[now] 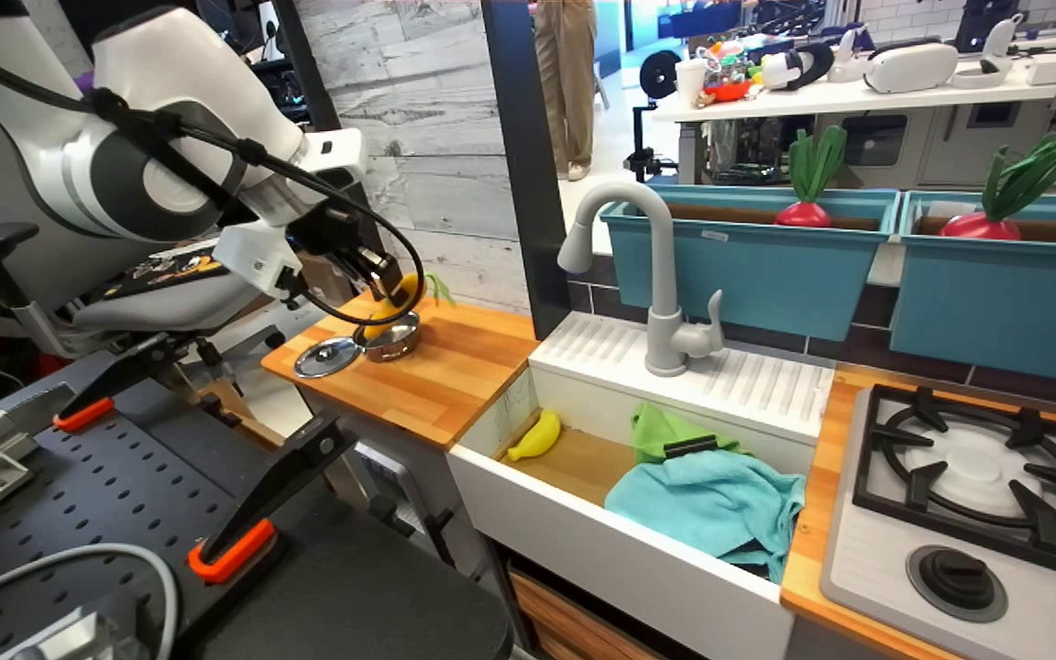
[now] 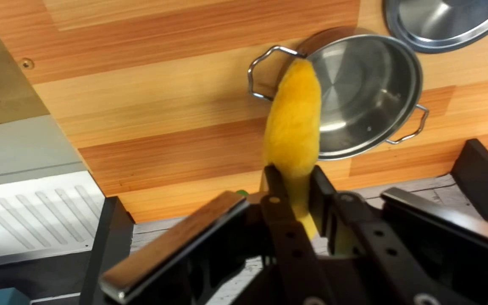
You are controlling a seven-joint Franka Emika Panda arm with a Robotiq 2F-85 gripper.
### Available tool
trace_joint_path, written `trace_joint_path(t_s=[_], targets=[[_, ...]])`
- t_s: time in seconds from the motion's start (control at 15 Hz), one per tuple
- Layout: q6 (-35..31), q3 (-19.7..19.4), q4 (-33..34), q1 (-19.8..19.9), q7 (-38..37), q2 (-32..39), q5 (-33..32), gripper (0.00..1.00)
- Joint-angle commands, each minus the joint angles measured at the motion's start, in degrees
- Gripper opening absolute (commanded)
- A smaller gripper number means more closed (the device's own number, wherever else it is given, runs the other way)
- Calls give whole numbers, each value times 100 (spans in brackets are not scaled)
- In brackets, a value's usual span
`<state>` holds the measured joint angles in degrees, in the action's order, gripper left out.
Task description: Pick up the lid from the pot and put it on the counter then pick up the carrot plush toy and put it in the pot
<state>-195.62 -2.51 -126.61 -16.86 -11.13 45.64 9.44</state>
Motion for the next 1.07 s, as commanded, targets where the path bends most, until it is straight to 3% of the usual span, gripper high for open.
trace_joint_path(t_s=[0.0, 0.53, 0.6, 0.73, 1.0], targets=[[83, 200, 128, 22, 142, 127, 30, 0], [378, 256, 759, 93, 191, 735, -20, 0], [527, 200, 824, 44, 217, 777, -28, 25], [736, 80, 926, -79, 266, 855, -50, 35], [999, 92, 1003, -56, 312, 855, -114, 71]])
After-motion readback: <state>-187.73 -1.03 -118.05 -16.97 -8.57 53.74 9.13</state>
